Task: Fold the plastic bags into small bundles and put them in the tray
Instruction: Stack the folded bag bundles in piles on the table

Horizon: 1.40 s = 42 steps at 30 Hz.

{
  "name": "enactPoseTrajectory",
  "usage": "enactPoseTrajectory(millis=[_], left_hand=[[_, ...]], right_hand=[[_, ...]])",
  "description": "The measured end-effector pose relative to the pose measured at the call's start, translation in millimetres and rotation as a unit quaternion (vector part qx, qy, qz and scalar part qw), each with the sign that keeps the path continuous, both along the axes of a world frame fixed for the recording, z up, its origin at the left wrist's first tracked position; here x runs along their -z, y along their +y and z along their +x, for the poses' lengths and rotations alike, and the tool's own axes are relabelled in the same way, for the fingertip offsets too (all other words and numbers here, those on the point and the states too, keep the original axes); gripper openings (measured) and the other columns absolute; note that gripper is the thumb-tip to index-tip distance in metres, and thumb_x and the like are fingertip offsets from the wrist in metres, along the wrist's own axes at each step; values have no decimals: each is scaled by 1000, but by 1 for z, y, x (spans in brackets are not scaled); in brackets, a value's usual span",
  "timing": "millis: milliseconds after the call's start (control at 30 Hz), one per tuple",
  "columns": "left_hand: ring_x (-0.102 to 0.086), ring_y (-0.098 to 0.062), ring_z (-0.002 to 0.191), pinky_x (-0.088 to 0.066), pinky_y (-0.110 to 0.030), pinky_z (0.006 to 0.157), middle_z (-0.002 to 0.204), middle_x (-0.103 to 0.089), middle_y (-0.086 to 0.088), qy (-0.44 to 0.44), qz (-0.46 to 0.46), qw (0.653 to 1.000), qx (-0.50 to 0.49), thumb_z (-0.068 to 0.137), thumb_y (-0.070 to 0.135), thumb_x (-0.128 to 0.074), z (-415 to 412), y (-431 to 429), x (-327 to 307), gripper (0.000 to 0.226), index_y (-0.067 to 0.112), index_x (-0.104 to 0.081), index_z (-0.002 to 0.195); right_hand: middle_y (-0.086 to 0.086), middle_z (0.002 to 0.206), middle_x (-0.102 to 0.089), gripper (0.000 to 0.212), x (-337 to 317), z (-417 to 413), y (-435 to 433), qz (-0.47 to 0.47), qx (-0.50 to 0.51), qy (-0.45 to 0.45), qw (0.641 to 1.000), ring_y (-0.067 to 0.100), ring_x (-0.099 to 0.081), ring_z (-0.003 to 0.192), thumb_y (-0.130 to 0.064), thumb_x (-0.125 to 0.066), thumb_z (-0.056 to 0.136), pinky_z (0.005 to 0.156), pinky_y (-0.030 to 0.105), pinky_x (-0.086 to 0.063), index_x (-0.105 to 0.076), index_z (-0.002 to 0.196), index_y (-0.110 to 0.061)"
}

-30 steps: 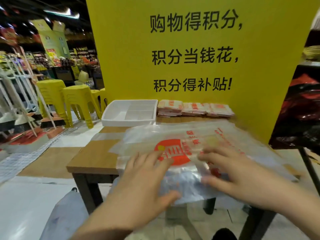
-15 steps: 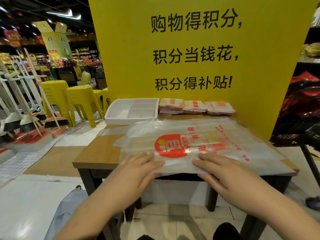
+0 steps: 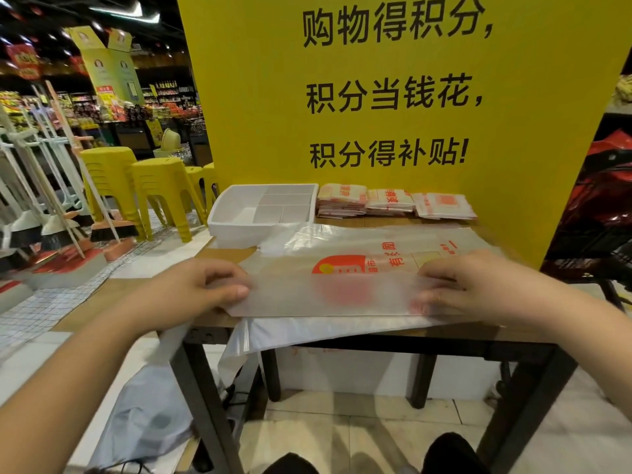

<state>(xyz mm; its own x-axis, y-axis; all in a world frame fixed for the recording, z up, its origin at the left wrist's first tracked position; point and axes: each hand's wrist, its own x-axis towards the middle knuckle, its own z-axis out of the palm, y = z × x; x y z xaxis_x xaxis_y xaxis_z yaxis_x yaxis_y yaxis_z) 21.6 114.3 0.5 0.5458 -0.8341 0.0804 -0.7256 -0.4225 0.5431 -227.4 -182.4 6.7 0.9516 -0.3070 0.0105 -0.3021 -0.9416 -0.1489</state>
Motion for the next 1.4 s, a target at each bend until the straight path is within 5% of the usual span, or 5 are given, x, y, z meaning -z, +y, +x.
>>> enactPoseTrajectory(millis=[167, 333, 600, 900, 1400], left_hand=[[-65, -3, 93, -51, -30, 84, 99, -71, 18, -33, 13, 995, -89, 87, 39, -72, 19, 7, 0, 13, 40, -69, 100], [-53, -29, 122, -40, -52, 103, 128, -59, -3, -350, -67, 924, -140, 97, 25, -57, -23, -9, 23, 34, 24, -57, 131], [-26, -18, 150, -9, -50, 119, 161, -32, 4, -290, 42, 956, 20, 102, 58, -12, -107, -72, 87, 60, 32, -32, 152], [-37, -15, 137, -22, -35, 109, 149, -46, 8, -258, 29, 965, 26, 99, 55, -25, -105, -77, 84, 52, 38, -44, 144], [22, -13, 150, 13, -41, 121, 161, 22, 17, -199, 102, 971, -85, 77, 72, 21, -69, -53, 76, 67, 65, 14, 143]], right_hand=[[-19, 86, -64, 26, -8, 12, -7, 13, 45, 2, 999, 0, -57, 80, -65, -57, 87, 66, 23, -44, -62, 98, -42], [-17, 85, -60, 28, -2, 16, -5, -36, 85, 21, 996, 1, -54, 78, -67, -59, 85, 61, 24, -42, -61, 98, -42], [-8, 139, -51, 53, 18, 16, 2, -135, 124, 1, 983, 19, -41, 137, -62, -43, 95, 121, 52, -7, -43, 141, -37], [-7, 165, -19, 48, 63, 12, 47, -30, -1, -113, 993, 13, -17, 150, -48, -30, 105, 120, 30, -15, -35, 152, -38], [-12, 166, 1, 73, 70, -54, -13, -23, 186, -54, 981, 5, 4, 152, -72, 18, 82, 119, 25, 6, -3, 150, -54]])
